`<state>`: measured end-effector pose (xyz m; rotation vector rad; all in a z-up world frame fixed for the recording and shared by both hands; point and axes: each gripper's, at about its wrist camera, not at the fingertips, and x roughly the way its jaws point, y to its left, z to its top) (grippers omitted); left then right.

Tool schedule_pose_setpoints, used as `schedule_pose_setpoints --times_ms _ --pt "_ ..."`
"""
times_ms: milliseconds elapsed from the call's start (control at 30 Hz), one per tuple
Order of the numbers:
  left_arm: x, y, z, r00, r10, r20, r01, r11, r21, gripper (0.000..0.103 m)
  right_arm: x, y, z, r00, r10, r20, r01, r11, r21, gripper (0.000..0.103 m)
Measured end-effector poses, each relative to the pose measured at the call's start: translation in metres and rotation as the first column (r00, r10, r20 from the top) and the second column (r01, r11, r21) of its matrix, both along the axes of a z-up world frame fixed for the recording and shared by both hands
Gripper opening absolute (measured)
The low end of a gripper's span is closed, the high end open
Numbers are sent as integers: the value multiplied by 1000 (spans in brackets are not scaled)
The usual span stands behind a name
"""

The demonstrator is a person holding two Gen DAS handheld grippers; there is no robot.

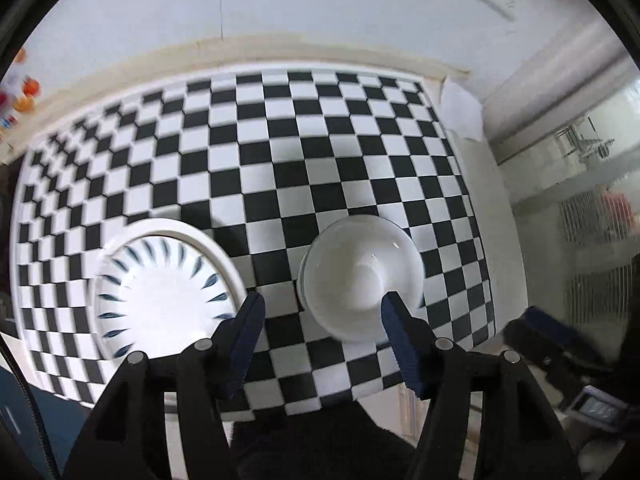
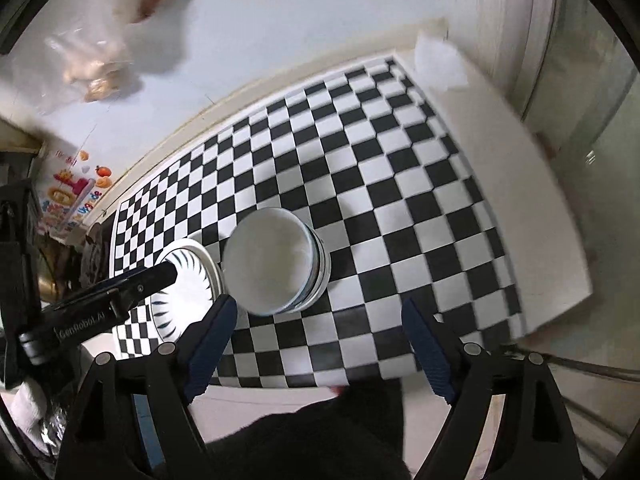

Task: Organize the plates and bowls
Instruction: 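Lift the bowl stack with both tools and carry it over the plates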

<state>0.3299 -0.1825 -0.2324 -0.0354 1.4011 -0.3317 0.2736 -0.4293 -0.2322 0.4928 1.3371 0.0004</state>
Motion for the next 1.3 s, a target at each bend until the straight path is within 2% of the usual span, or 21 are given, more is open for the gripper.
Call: schedule_pose_setpoints --times_ms 200,433,633,767,833,933,1000,1167,1300 --pt "39 -4 -53 989 11 -147 -17 999 -45 58 37 -7 -86 994 0 -110 14 992 125 87" --pt "59 -8 -104 958 -26 -284 8 998 -63 57 63 10 -153 982 45 -183 12 954 301 87" --pt "63 -7 -131 936 -44 -348 -5 990 -140 56 79 25 -179 975 71 -213 7 937 348 83" --pt "62 -8 -145 917 -53 -395 -13 987 -163 47 88 29 -191 970 80 -227 8 932 362 73" --pt "61 -10 -150 910 -64 -410 -16 982 -188 48 91 30 -198 969 80 -232 12 929 370 68" --pt "62 -10 -151 913 -68 -402 -16 979 -203 48 95 29 -208 967 85 -240 11 928 372 60" --pt "63 -10 -152 915 -70 -398 -18 977 -212 47 97 30 -215 965 85 -247 15 926 376 51" --pt "59 -11 -150 928 -67 -367 -8 980 -200 46 93 23 -225 966 62 -249 50 907 417 46" --pt "55 -11 -148 929 -54 -366 -10 985 -171 46 91 25 -225 964 69 -255 45 909 415 44"
